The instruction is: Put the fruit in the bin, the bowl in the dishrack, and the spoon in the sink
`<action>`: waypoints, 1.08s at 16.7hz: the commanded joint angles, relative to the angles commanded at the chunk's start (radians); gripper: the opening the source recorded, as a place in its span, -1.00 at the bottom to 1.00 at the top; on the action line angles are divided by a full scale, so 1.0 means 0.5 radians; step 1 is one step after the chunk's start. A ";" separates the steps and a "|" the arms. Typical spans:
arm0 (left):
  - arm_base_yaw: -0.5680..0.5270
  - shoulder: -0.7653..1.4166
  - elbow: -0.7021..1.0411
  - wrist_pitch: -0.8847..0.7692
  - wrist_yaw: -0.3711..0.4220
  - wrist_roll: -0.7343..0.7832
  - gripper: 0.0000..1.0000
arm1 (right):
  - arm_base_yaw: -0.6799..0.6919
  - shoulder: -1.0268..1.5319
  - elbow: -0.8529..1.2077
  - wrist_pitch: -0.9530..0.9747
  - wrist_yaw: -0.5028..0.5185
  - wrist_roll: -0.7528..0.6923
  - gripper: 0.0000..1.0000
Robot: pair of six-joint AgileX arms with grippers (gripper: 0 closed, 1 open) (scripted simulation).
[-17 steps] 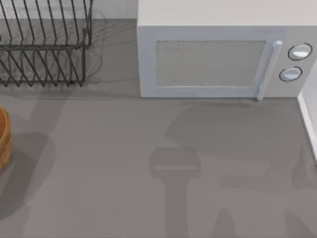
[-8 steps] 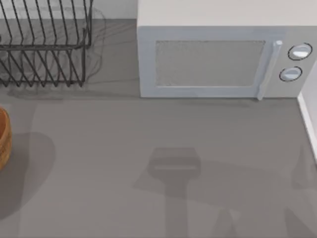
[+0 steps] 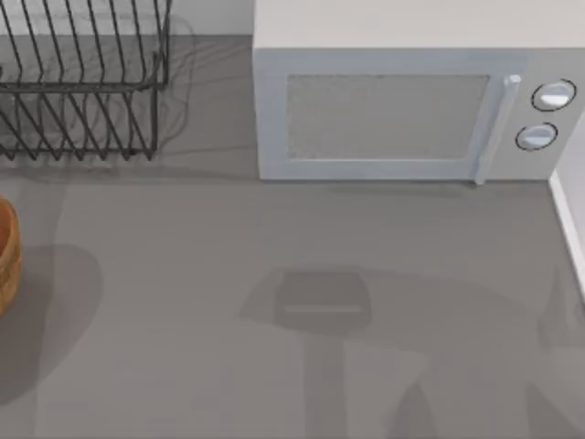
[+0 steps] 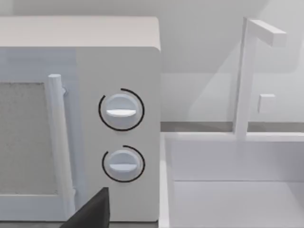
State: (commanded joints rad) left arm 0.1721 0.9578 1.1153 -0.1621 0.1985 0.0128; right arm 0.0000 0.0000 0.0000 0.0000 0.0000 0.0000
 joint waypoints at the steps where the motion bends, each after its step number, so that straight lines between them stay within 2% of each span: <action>1: -0.007 0.081 -0.006 0.083 -0.007 0.000 -1.00 | 0.000 0.000 0.000 0.000 0.000 0.000 1.00; 13: -0.173 1.395 -0.293 1.730 -0.154 0.003 -1.00 | 0.000 0.000 0.000 0.000 0.000 0.000 1.00; 18: -0.211 1.595 -0.383 1.985 -0.186 0.006 -1.00 | 0.000 0.000 0.000 0.000 0.000 0.000 1.00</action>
State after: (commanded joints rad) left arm 0.0667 1.7555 0.9237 0.8304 0.1056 0.0157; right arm 0.0000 0.0000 0.0000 0.0000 0.0000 0.0000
